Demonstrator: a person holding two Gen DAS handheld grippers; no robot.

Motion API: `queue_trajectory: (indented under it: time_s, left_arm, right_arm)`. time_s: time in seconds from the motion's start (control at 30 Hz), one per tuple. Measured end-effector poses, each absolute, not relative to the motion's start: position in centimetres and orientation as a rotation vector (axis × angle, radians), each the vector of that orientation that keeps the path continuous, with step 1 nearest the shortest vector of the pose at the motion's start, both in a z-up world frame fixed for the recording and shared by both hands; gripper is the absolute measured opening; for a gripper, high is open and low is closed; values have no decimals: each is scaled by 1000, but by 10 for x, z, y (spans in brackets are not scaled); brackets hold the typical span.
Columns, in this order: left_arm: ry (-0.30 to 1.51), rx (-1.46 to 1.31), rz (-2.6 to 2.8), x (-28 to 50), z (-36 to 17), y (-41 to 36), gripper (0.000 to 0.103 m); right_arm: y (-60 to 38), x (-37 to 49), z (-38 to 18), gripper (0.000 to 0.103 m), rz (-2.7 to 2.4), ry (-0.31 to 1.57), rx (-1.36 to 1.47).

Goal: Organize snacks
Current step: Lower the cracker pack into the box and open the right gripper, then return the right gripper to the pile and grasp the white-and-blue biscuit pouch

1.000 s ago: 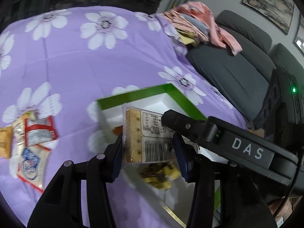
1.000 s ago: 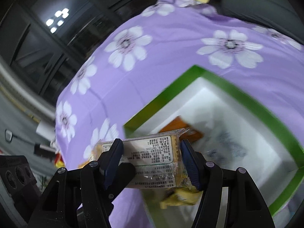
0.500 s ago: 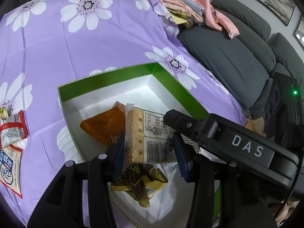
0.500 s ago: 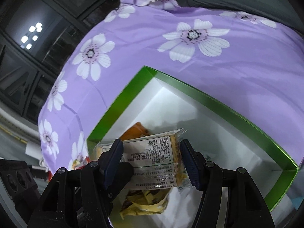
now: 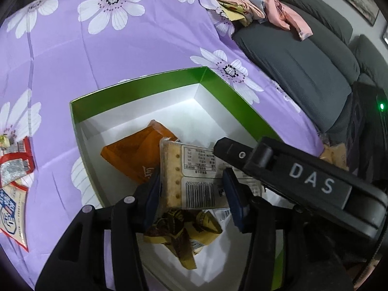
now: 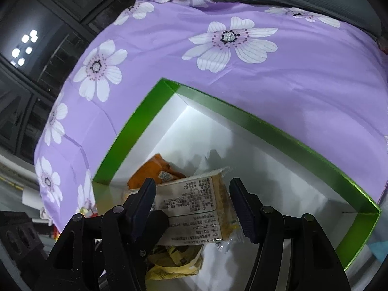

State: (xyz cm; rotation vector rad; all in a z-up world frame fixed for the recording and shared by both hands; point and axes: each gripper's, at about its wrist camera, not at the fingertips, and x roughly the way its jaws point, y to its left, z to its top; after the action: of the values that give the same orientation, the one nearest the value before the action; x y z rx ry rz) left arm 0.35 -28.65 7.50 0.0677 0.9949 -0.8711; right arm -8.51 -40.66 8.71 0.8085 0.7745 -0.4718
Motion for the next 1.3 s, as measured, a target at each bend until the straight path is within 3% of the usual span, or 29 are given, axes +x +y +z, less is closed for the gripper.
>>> queue_trajectory:
  time_s: [0.2, 0.33, 0.53, 0.87, 1.03, 1.3]
  left_arm:
    - [949, 26, -872, 0, 87, -259, 53]
    - [902, -16, -837, -2, 102, -223, 68]
    - [842, -102, -697, 4, 114, -142, 89]
    - [879, -366, -455, 29, 84, -13, 93]
    - [1013, -398, -436, 51, 49, -4, 92]
    - [1052, -388, -432, 69, 32, -13, 87]
  right_arm:
    - [-400, -84, 95, 65, -477, 769, 756]
    - [-389, -88, 112, 74, -485, 709, 702]
    - [-359, -82, 136, 77, -398, 645, 612]
    - [-278, -47, 148, 78, -156, 697, 447]
    - [-251, -18, 125, 78, 83, 810, 548]
    - [-199, 42, 64, 78, 253, 1021, 590]
